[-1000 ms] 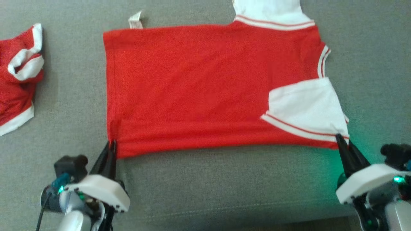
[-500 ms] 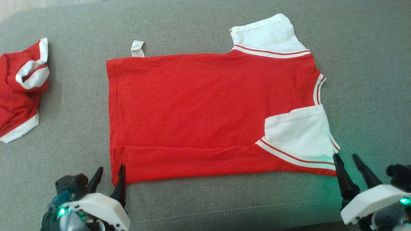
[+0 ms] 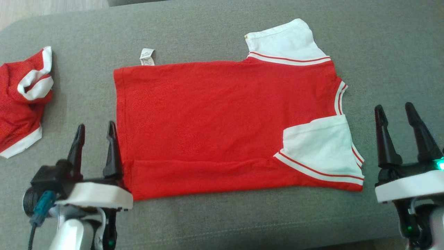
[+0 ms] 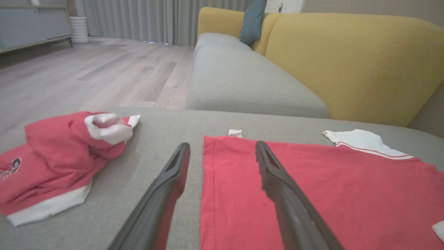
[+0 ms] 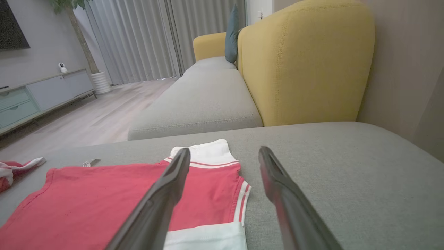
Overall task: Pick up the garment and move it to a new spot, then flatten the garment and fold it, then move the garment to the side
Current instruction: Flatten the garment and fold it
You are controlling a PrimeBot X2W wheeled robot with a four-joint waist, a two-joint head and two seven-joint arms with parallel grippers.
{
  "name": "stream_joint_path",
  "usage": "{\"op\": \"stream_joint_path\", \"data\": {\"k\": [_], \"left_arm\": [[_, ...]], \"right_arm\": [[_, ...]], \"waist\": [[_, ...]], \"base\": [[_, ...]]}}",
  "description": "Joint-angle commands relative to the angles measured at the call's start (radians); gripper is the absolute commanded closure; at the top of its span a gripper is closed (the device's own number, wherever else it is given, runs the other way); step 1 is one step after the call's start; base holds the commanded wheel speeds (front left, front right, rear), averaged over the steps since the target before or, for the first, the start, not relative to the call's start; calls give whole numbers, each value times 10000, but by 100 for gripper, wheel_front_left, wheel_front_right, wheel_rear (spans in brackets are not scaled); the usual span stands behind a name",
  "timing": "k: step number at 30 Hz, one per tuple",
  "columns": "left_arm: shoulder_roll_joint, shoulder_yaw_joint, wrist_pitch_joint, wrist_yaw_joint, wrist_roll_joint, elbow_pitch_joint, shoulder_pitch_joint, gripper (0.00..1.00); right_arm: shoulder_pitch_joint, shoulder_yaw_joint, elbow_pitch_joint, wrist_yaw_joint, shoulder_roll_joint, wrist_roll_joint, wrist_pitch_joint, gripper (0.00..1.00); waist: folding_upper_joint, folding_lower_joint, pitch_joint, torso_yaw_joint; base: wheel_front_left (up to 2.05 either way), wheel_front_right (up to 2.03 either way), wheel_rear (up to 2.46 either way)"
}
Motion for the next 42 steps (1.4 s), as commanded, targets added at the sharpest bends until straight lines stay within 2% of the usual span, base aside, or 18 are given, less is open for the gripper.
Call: {"op": "stream_joint_path", "data": {"k": [1, 15, 23, 32, 34, 42], "left_arm": [[186, 389, -153, 55, 170, -391, -455, 0], [271, 234, -178, 95, 261, -184, -689, 0], [273, 45, 150, -429, -27, 716, -2279, 0], [387, -29, 692, -1242, -341, 4056, -5656, 0], [525, 64, 858, -1428, -469, 5399, -6539, 0], [686, 185, 1577, -1703, -837, 7820, -7831, 0]], "right_arm": [[-198, 133, -418, -7, -229, -112, -6, 0], [-175, 93, -375, -7, -75, -177, 49, 0], [-541, 180, -471, -7, -105, -57, 21, 0], [-1055, 359, -327, -7, -60, 41, -180, 0], [-1214, 447, -255, -7, -34, 70, -250, 0], [-1295, 569, 8, -7, -70, 151, -302, 0]], "waist": [[0, 0, -24, 10], [0, 0, 80, -23], [0, 0, 873, 2], [0, 0, 1987, -309], [0, 0, 2219, -429], [0, 0, 2366, -488]], "base": [[0, 0, 0], [0, 0, 0], [0, 0, 0], [0, 0, 0], [0, 0, 0], [0, 0, 0]]}}
